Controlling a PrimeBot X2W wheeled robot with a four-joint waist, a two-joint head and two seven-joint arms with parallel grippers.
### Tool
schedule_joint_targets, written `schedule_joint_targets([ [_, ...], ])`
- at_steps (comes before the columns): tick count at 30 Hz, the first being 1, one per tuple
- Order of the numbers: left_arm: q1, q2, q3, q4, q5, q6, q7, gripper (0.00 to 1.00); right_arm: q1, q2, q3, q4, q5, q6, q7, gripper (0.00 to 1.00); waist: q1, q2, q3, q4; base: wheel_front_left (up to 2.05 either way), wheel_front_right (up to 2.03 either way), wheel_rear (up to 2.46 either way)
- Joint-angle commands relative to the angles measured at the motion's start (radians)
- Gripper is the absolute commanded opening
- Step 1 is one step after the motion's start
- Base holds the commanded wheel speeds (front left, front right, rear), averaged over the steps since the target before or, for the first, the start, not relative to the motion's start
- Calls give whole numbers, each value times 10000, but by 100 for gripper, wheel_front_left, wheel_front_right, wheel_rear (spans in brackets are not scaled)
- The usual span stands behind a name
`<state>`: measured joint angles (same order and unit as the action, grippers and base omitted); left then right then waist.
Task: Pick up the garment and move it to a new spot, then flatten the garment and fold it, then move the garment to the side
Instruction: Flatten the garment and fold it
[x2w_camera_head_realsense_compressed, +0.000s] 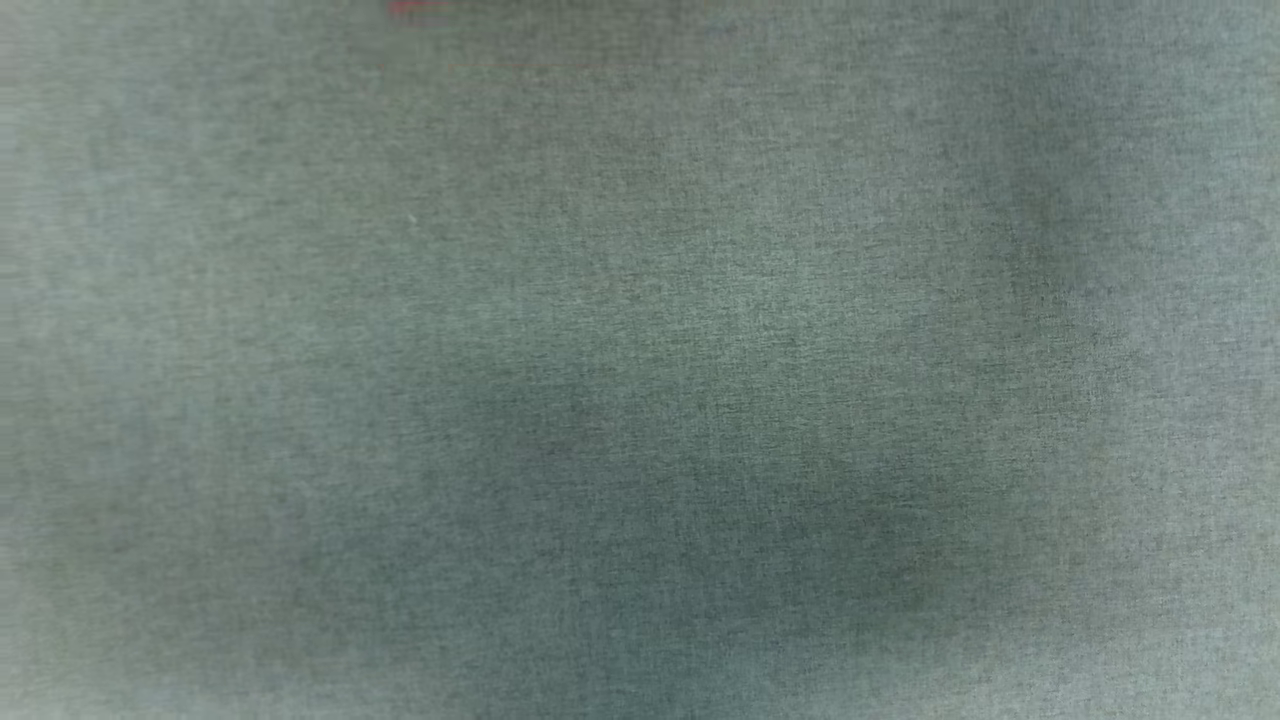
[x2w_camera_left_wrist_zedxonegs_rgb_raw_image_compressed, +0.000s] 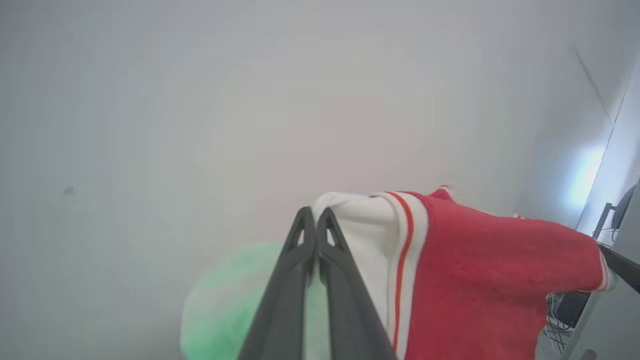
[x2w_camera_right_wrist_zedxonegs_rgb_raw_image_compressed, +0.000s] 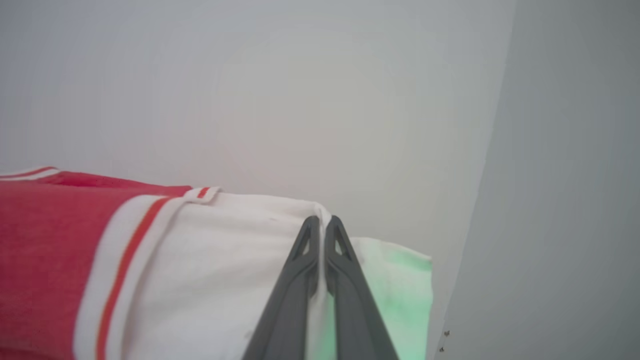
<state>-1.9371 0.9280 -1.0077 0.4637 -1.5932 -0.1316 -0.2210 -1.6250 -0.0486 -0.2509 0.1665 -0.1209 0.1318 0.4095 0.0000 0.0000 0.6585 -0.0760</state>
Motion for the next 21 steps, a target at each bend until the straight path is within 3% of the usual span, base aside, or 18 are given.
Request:
schedule_joint_targets([
  [1, -91, -49, 101, 171, -44, 21, -77, 0, -133, -22, -94, 301, -156, -22, -251, 0, 0, 0, -198, 146, 0, 0, 0],
  [6, 585, 129, -30, -260, -273, 20, 350, 0, 180, -18, 306, 1278, -340, -20, -704, 0, 0, 0, -398, 143, 0, 0, 0],
  [10, 2038, 845, -146, -1268, -624, 16, 538, 0, 1666, -25, 878, 1046, -156, -20, -786, 0, 0, 0, -673, 56, 0, 0, 0],
  [16, 5409, 2267, -127, -4166, -1484, 13, 24, 0, 5565, -22, 1534, -948, 688, -20, -424, 0, 0, 0, -1128, -42, 0, 0, 0],
  [21, 8278, 3143, 127, -6186, -1172, 13, -398, 0, 9272, -63, 1807, -3463, 1601, -19, 135, 0, 0, 0, -1468, -67, 0, 0, 0],
])
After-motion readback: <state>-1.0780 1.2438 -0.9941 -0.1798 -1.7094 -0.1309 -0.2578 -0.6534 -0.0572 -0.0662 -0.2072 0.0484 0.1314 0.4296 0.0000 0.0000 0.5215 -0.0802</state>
